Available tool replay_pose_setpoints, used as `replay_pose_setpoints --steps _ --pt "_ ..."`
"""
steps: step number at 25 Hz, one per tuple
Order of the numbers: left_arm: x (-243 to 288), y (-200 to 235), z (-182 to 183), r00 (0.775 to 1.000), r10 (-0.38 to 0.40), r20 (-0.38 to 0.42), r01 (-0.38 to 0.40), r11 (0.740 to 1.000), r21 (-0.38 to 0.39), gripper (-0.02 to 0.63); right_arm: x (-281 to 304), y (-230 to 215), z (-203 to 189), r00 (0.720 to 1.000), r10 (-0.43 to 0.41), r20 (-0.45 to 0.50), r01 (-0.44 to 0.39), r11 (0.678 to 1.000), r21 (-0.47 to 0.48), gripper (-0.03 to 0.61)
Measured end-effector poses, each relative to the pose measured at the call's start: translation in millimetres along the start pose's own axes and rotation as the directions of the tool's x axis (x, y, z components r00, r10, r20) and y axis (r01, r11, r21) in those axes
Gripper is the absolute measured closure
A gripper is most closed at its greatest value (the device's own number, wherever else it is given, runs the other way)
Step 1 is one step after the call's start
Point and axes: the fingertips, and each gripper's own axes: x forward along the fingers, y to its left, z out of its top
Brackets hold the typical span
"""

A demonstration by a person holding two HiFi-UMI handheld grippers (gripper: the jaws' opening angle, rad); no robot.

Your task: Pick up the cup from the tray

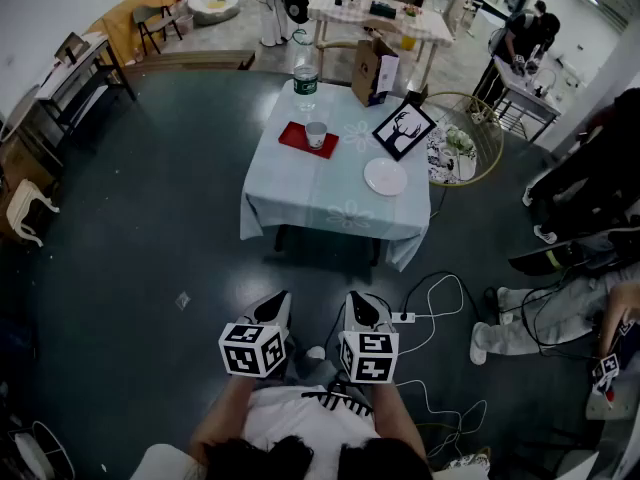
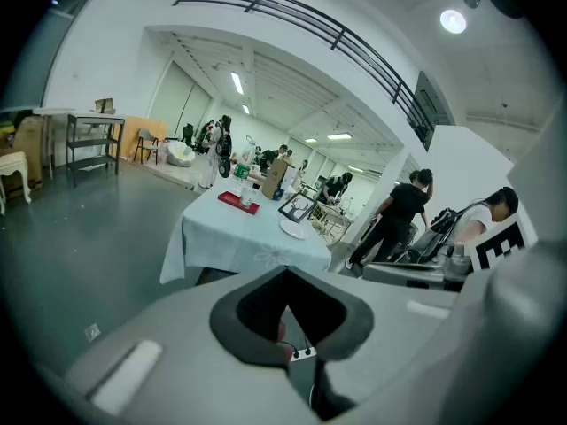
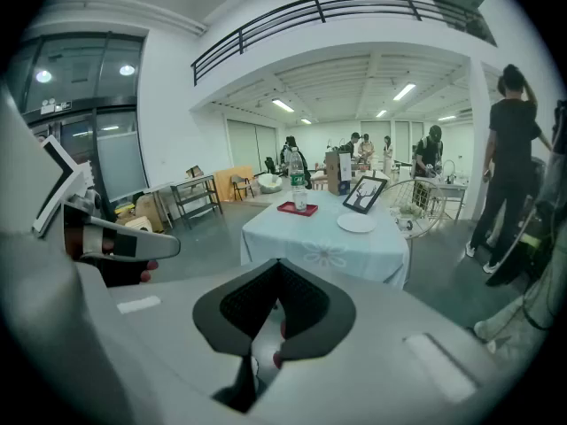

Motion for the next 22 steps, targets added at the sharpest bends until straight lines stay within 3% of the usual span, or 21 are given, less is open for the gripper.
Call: replay_pose_setpoints --steps 12,18,19,22 --pt "-1.1 5.9 -2.1 1.000 0.010 -0.019 -0.010 1.000 0.005 0.614 0.3 6.2 0.8 1.000 0.002 0.010 -0.002 1.000 0.016 0.554" --pt "6.7 10.7 -2.3 0.999 0.001 -0.036 -0.001 1.000 0.013 0.614 10.0 6.0 5.0 0.998 0.037 0.055 -0.042 0.996 0.084 0.551" --pt "8.2 12.7 -1.4 0.999 0.001 -0.040 0.000 1.000 0.012 0.613 12.3 7.6 7.3 0.997 0.051 0.063 -0.057 0.994 0.095 0.537" --pt "14.7 21.1 2.9 0.999 -0.004 -0.051 0.004 1.000 0.009 0.613 23.4 13.1 12.6 0.994 0.086 0.069 -0.093 0.989 0.111 0.388"
